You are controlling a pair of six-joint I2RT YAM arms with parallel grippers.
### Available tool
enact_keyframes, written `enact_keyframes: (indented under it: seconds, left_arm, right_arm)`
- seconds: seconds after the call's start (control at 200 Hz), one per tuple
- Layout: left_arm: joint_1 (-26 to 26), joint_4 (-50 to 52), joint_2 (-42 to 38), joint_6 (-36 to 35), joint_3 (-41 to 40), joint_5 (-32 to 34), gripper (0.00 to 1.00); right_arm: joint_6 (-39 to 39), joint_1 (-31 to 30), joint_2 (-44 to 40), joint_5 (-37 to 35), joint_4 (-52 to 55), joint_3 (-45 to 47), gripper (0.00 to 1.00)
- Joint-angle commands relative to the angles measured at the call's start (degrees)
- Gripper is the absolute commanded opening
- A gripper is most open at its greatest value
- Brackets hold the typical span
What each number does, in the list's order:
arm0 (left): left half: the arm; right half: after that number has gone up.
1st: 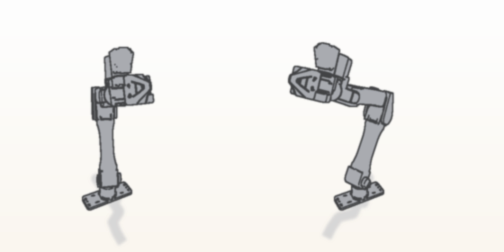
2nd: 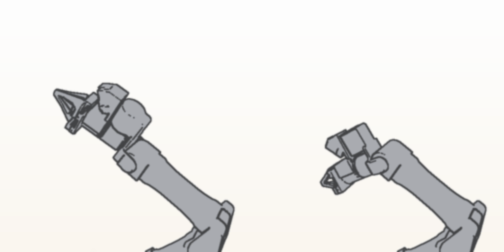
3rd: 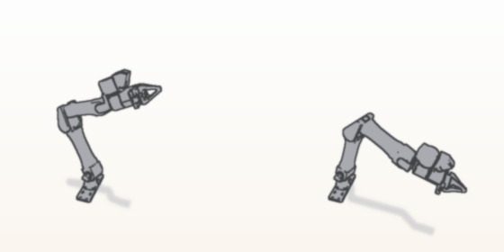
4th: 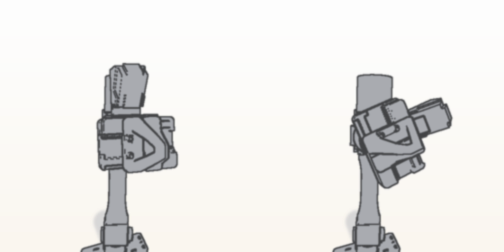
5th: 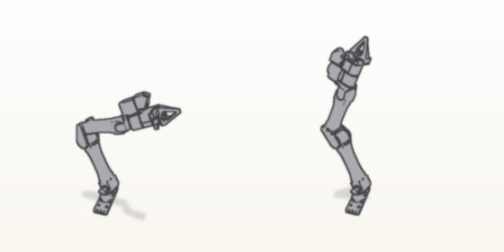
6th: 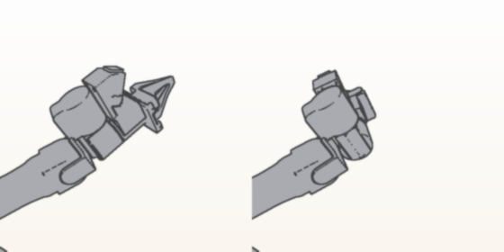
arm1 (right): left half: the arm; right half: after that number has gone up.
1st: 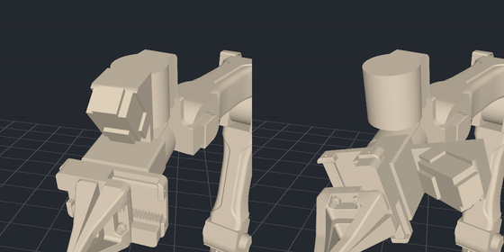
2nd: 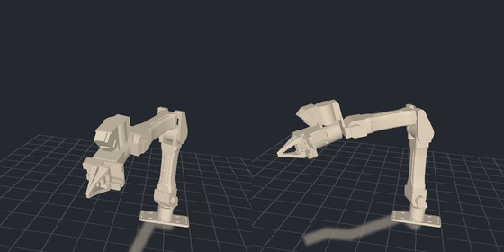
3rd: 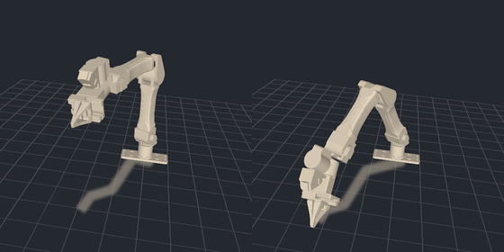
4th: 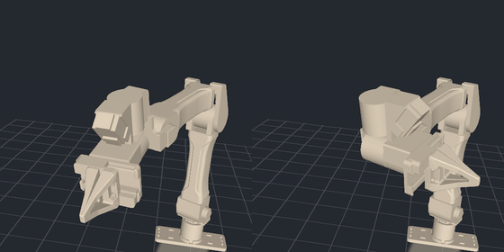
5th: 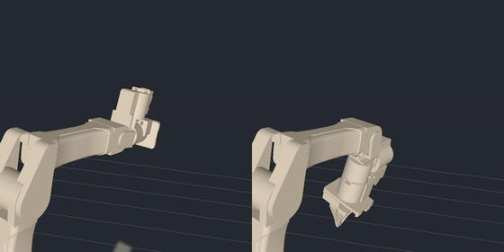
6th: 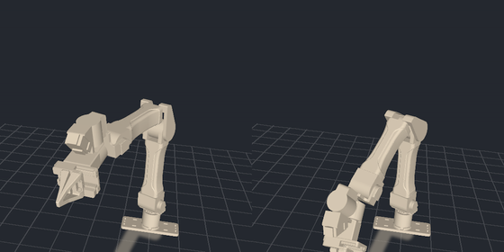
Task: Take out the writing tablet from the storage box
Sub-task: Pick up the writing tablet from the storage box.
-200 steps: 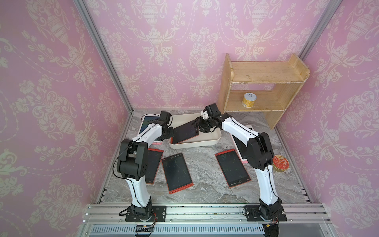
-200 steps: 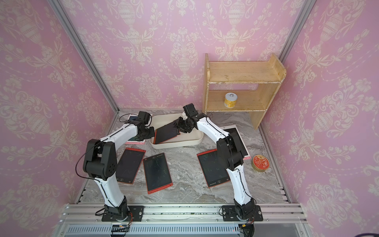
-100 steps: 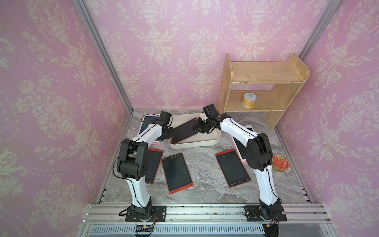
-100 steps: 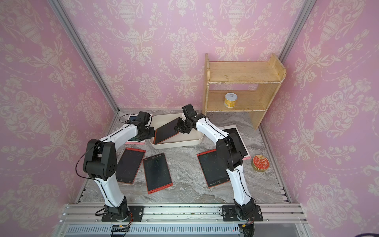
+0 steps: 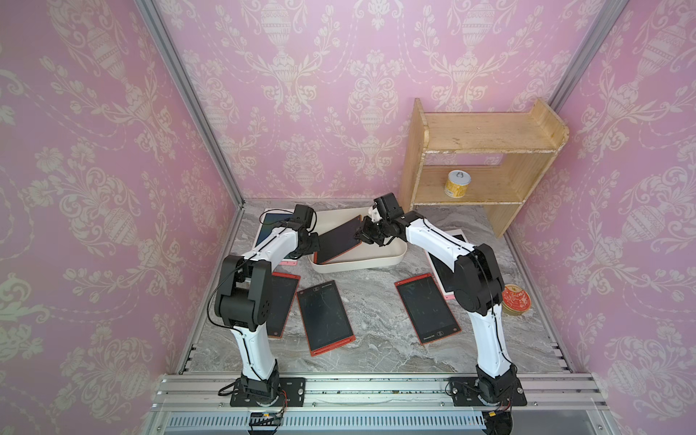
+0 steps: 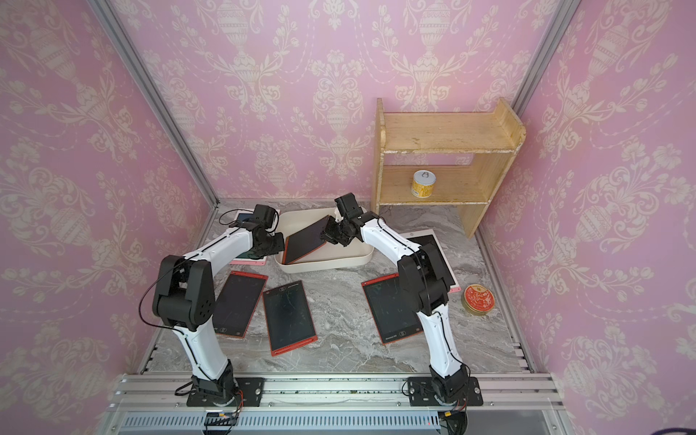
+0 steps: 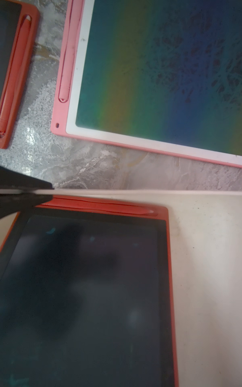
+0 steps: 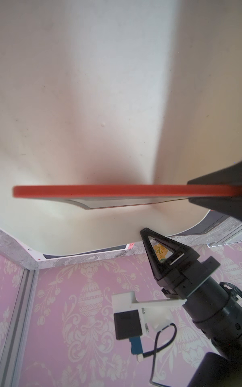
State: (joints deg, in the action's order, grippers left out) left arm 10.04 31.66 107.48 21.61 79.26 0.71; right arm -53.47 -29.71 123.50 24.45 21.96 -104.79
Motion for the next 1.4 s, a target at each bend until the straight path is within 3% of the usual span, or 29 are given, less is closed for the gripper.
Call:
enact_keyframes:
  seconds: [0.0, 0.43, 0.505, 0.615, 0.911, 1.261, 1.391]
  left_arm:
    - [0.5, -0.3, -1.8, 1.3, -0.7, -0.3, 0.06]
    - [0.5, 0.1, -3.1, 1.2, -0.7, 0.3, 0.25]
    - [0.4, 0.1, -3.7, 1.3, -0.5, 0.1, 0.38]
    - [0.3, 0.9, -4.5, 1.1, 0.4, -0.7, 0.42]
    - [0.2, 3.6, -11.1, 0.3, 1.2, 0.6, 0.99]
    - [0.2, 6.3, -18.8, 1.0, 0.7, 1.0, 0.99]
    - [0.2, 7.1, -21.1, 1.7, -0.2, 0.7, 0.99]
  right_arm:
    - [-2.8, -0.4, -3.6, -3.3, -1.0, 2.7, 0.00]
    - [-5.5, -0.8, -10.2, -6.7, -4.4, 7.9, 0.00]
    - [-5.9, -0.8, -11.7, -7.5, -4.9, 8.8, 0.00]
    - [-6.6, -0.8, -14.1, -8.6, -6.1, 10.2, 0.00]
    - [-9.9, -1.0, -24.0, -12.3, -10.2, 17.9, 0.00]
    - [-16.2, -2.6, -39.7, -20.0, -13.4, 32.6, 0.00]
    - [-20.4, -4.9, -47.3, -26.3, -12.9, 40.4, 0.00]
